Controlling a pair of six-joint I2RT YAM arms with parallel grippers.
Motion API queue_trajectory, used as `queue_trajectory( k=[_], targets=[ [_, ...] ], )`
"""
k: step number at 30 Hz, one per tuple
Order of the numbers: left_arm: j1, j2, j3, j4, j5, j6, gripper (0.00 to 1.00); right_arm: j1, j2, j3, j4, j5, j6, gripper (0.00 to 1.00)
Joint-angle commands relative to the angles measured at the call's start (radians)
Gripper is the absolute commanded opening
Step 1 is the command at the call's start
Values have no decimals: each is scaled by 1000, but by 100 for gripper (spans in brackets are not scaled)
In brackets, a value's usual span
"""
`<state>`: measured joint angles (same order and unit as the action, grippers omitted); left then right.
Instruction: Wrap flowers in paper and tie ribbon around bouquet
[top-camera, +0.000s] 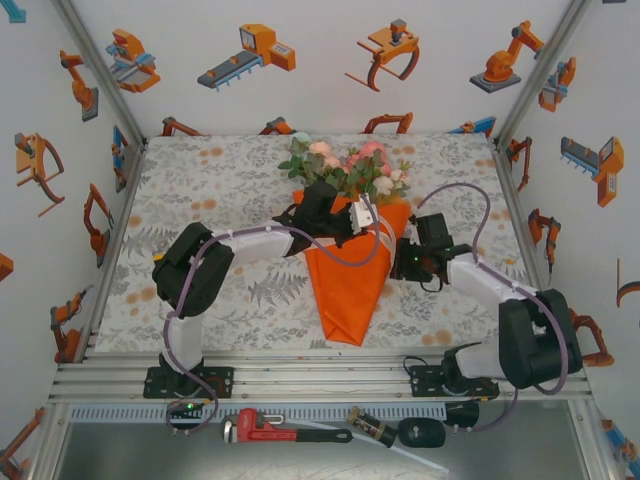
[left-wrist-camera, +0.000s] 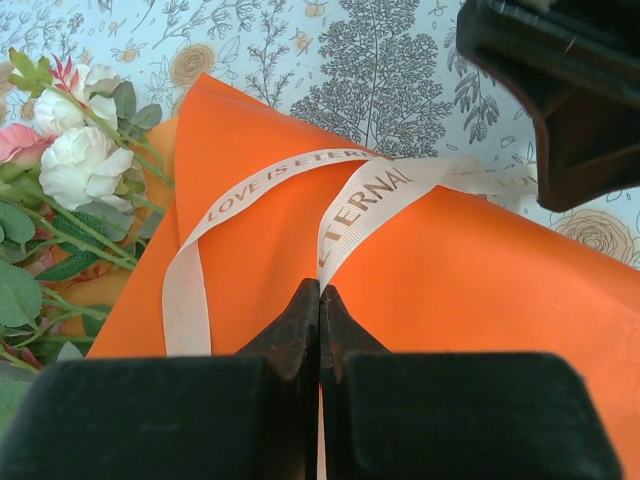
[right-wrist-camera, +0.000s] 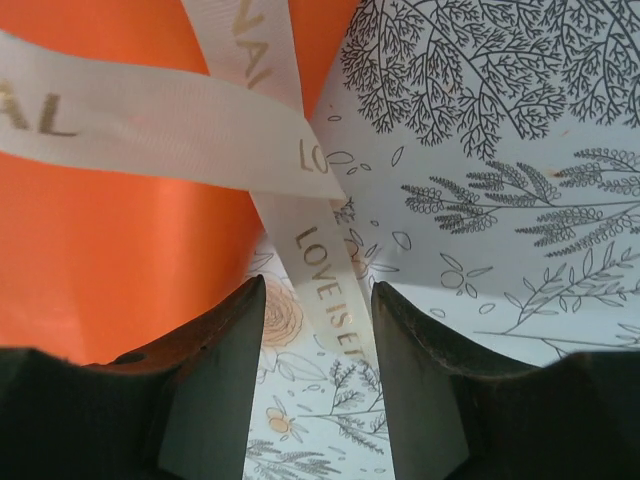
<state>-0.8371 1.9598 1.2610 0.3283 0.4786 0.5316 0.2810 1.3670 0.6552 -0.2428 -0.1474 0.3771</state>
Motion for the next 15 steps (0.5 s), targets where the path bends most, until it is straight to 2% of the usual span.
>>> queue_trajectory(
  k=[1, 4, 9, 12, 14, 15],
  targets=[
    [3, 8, 14, 26, 4, -16, 4, 18, 34, 47, 50, 36, -8, 46],
    [4, 7, 12, 28, 0, -18, 4, 37, 53, 54, 39, 76, -16, 43],
    [7, 4, -6, 57, 3, -29, 4, 45, 66, 41, 42, 81, -14, 29],
    [10, 2, -11, 64, 0, -40, 4, 45, 58, 42, 24, 80, -21, 14],
    [12, 3, -11, 68, -7, -48, 4, 47, 21, 40, -1, 60, -30, 1],
    [12, 2, -11, 68, -13, -52, 4, 50, -4, 39, -13, 47, -37, 0]
  ],
)
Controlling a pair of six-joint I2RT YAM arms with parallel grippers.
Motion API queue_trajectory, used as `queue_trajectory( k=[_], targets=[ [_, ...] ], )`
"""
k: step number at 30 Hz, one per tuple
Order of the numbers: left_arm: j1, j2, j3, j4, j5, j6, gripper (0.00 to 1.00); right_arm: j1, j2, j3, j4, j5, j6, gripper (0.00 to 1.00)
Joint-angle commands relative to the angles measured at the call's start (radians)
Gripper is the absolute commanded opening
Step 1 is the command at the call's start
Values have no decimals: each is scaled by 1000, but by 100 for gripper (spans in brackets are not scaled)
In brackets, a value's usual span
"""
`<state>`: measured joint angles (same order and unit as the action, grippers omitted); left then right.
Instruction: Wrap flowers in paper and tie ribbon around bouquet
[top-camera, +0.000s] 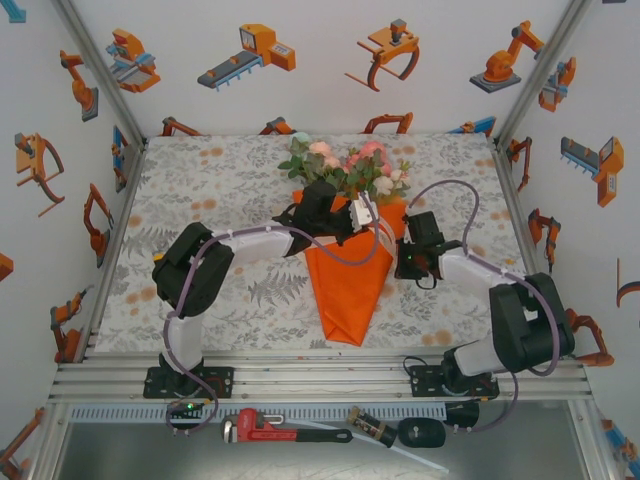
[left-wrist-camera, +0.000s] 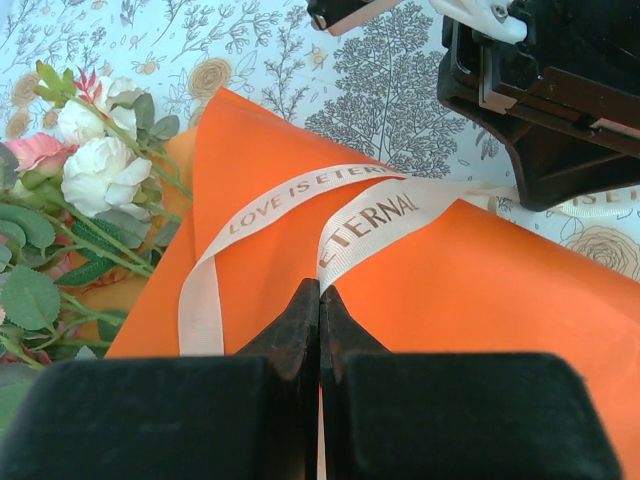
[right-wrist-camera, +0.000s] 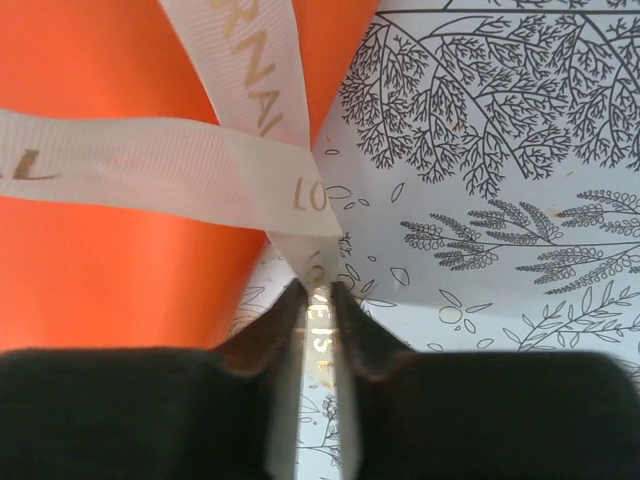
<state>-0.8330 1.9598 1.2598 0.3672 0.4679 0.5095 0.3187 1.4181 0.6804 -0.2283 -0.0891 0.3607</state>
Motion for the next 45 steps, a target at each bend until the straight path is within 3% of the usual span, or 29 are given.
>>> queue_trajectory(
  k=[1, 8, 11, 13, 15, 18, 20, 24, 27, 29, 34, 40, 45],
  targets=[
    [9, 2, -10, 29, -13, -36, 4, 13, -87, 12, -42, -30, -25, 0],
    [9, 9, -10, 29, -57, -61, 12, 18, -410, -54, -70, -123, 10, 0],
    [11, 8, -31, 76, -50, -85, 28, 20, -562, -88, -31, -84, 26, 0],
    [14, -3, -64, 147, -52, -123, 49, 20, -650, -108, 2, -32, 36, 0],
    [17, -23, -99, 212, -76, -176, 63, 20, -693, -119, 36, -11, 38, 0],
    [35, -90, -145, 246, -148, -350, 70, 21, -712, -131, 70, -9, 36, 0],
    [56, -154, -150, 159, -267, -534, 68, 22, -716, -142, 92, -5, 36, 0],
    [117, -264, -130, -214, -623, -977, 59, 21, -728, -169, 136, 15, 44, 0],
    [184, -316, -185, -355, -737, -1170, 57, 21, -718, -180, 157, 18, 46, 0],
    [247, -335, -227, -386, -736, -1254, 56, 21, -702, -179, 162, 9, 47, 0],
    [388, -280, -197, -565, -641, -1496, 42, 21, -676, -175, 165, -7, 52, 0],
    [359, -189, -105, -650, -681, -1495, 45, 21, -676, -176, 163, -8, 58, 0],
    [326, -91, 27, -847, -728, -1531, 46, 21, -688, -176, 152, 1, 56, 0]
  ],
)
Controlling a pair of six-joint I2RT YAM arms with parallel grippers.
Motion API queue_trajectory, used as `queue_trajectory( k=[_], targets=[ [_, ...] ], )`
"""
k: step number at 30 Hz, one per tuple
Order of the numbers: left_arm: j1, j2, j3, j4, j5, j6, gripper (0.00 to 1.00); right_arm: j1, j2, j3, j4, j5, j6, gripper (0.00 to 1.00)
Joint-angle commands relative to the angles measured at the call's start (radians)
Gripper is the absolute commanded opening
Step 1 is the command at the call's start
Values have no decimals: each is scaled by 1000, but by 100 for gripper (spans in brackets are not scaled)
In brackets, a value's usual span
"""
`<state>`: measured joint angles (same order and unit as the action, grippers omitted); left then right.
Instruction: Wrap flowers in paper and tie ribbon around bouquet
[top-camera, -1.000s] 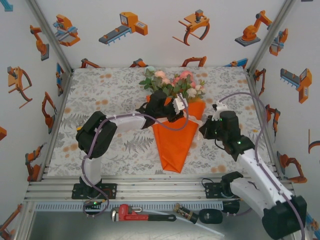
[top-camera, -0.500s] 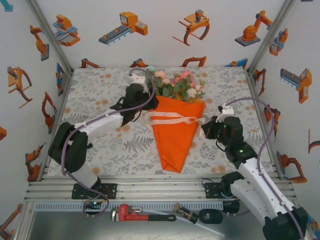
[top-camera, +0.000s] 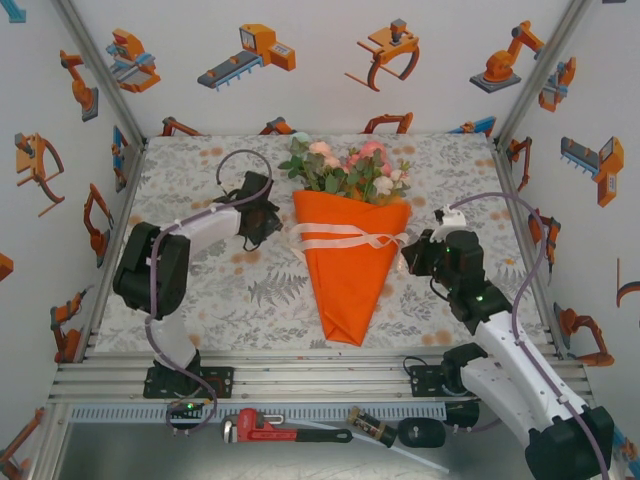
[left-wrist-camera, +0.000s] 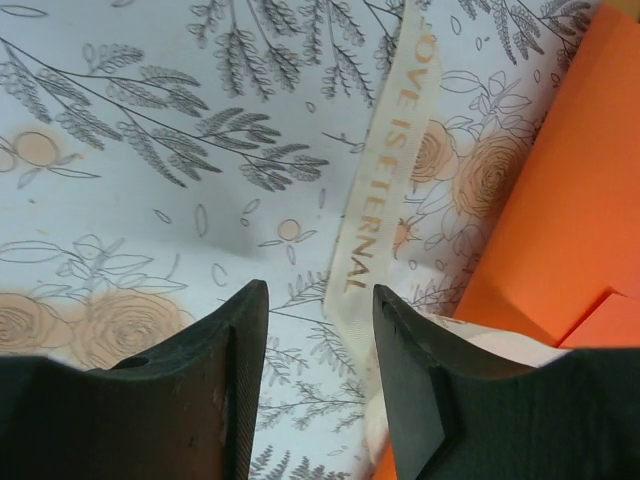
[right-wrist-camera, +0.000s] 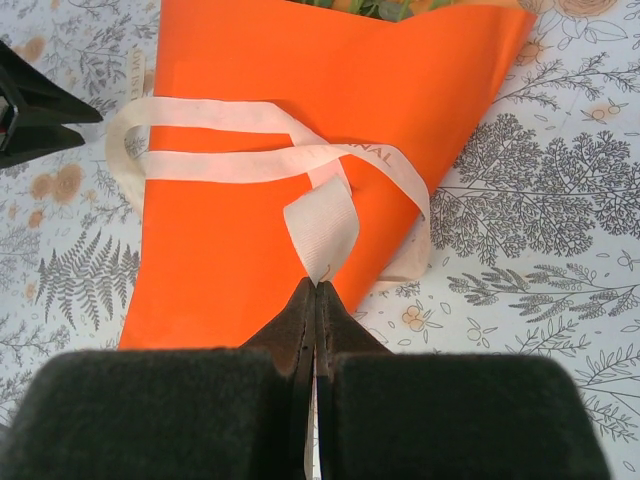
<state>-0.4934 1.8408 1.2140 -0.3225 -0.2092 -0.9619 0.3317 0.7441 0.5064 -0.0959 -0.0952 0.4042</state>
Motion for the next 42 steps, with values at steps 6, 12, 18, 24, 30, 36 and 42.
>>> queue_trajectory(
  k=[6, 12, 18, 24, 30, 36, 42],
  targets=[
    [-28, 90, 133, -179, -20, -76, 47, 8, -18, -2, 19, 2, 17, 0],
    [-40, 133, 191, -231, 31, -46, 48, 9, -29, -5, 12, 7, 16, 0],
    [-49, 179, 232, -294, 35, -56, 48, 8, -34, -9, 15, 8, 18, 0],
    [-52, 201, 256, -326, 19, -64, 42, 7, -35, -1, 5, 26, 24, 0],
    [-45, 202, 240, -319, 38, -87, 24, 8, -45, 9, -3, 49, 35, 0],
    [-21, 162, 204, -283, 35, -82, 0, 8, -52, 34, -36, 111, 51, 0],
    [60, 44, 134, -247, 1, -48, 0, 3, -85, 49, -86, 268, 101, 0]
  ],
)
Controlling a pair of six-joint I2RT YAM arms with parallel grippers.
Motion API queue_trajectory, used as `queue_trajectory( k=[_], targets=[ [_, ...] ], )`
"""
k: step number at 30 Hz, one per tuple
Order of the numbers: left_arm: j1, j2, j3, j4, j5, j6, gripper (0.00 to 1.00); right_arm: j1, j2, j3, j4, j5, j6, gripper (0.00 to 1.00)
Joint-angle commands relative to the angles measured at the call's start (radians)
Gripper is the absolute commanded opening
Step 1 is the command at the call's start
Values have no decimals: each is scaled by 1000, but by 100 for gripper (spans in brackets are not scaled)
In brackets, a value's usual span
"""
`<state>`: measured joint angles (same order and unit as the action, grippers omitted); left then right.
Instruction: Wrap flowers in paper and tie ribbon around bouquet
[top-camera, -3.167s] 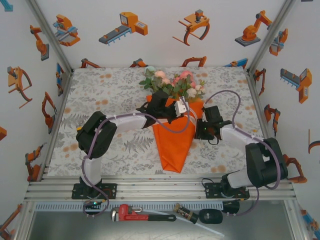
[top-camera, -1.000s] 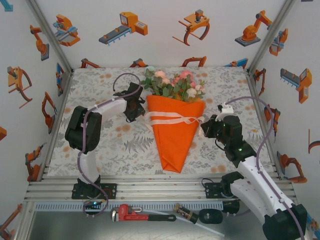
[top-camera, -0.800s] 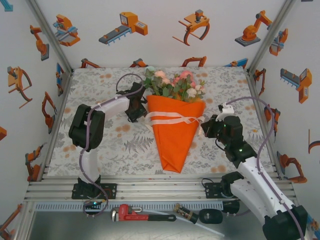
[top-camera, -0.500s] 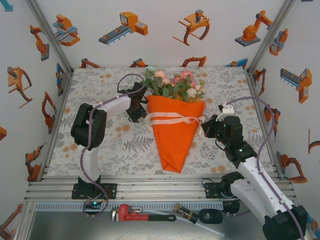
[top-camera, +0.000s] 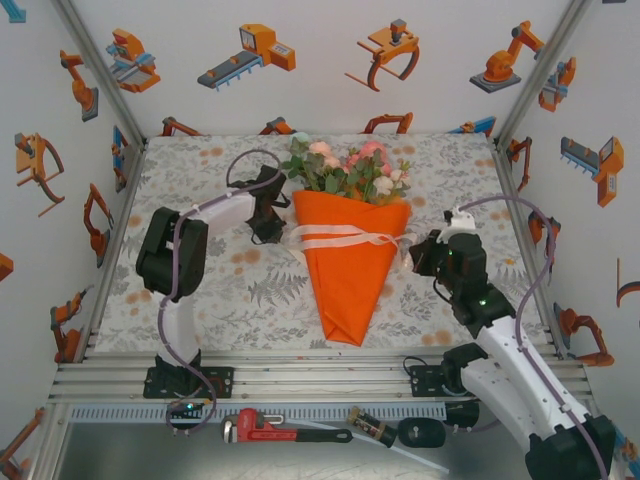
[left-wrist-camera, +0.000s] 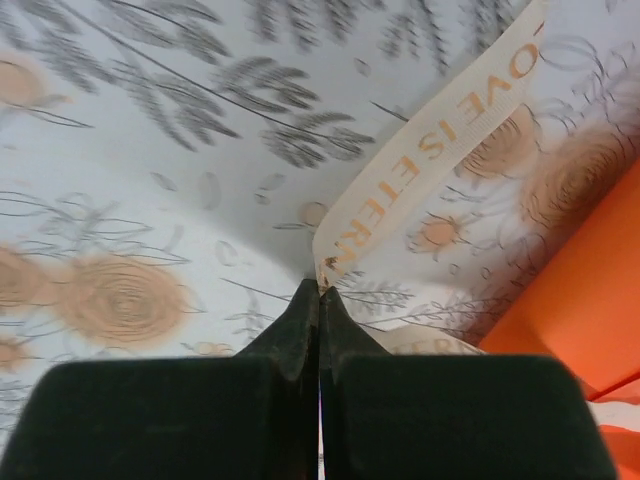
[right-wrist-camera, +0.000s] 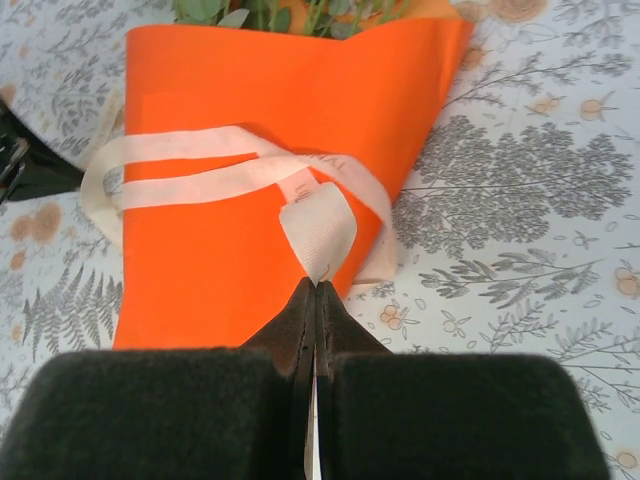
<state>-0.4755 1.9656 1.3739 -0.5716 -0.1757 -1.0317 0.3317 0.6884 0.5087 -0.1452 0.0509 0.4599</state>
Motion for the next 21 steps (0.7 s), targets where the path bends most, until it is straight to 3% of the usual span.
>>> queue_trajectory(
  k=[1, 5, 9, 15, 21],
  targets=[
    [57, -101, -39, 4, -41, 28, 0, 1, -42, 45, -56, 173, 62, 0],
    [102, -164, -85, 1, -75, 53, 0, -19, -102, 16, -152, 377, 126, 0],
    [133, -191, -124, 2, -86, 64, 0, -96, -120, 4, -208, 428, 143, 0],
    [185, -227, -189, 10, -126, 80, 0, -313, -31, 24, -205, 365, 147, 0],
    [224, -254, -258, 78, -56, 76, 1, -464, 193, 50, -102, 172, 140, 0]
  ],
)
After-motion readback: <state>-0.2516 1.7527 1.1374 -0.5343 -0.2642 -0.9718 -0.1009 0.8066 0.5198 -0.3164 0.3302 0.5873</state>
